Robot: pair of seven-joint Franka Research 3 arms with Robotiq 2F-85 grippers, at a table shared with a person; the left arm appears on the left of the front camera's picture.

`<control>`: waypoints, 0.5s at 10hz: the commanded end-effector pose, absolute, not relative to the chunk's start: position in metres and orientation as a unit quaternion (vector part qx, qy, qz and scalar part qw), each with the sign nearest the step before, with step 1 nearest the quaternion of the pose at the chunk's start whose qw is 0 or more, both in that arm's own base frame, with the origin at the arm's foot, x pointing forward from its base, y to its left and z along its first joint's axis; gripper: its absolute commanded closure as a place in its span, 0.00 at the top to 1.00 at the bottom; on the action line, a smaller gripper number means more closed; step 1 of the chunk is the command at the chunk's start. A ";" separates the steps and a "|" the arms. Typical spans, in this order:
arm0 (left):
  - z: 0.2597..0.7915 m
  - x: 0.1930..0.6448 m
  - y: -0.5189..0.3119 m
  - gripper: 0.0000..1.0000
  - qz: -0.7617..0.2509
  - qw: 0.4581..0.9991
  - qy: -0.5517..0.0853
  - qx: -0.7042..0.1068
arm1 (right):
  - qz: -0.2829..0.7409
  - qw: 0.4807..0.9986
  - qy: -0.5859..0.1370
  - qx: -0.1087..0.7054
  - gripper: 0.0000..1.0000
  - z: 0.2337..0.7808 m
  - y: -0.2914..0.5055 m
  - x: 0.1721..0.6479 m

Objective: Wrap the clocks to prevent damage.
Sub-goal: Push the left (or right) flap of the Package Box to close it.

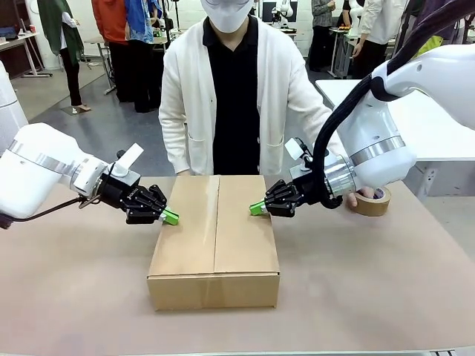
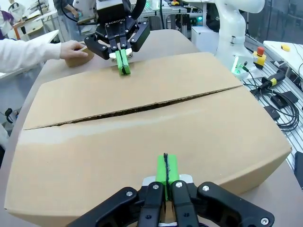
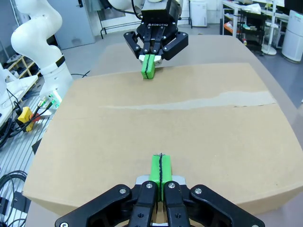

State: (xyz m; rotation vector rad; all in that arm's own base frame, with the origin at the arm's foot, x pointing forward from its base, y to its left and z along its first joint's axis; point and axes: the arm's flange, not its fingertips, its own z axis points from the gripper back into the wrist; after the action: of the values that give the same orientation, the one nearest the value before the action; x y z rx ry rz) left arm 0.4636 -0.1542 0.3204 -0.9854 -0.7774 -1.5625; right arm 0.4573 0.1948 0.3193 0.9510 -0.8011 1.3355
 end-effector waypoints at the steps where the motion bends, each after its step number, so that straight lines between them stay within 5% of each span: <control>1: 0.300 0.462 -0.153 0.00 -0.665 0.567 -0.303 -0.380 | 0.575 0.616 -0.347 0.411 0.01 0.314 0.195 0.456; 5: 0.320 0.464 -0.154 0.00 -0.657 0.539 -0.327 -0.414 | 0.575 0.616 -0.347 0.411 0.01 0.314 0.195 0.456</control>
State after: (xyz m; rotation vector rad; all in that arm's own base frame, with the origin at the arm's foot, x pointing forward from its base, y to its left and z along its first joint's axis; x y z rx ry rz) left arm 0.4642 -0.1539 0.3248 -0.9944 -0.7770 -1.5576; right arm 0.4573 0.1948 0.3192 0.9511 -0.8010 1.3355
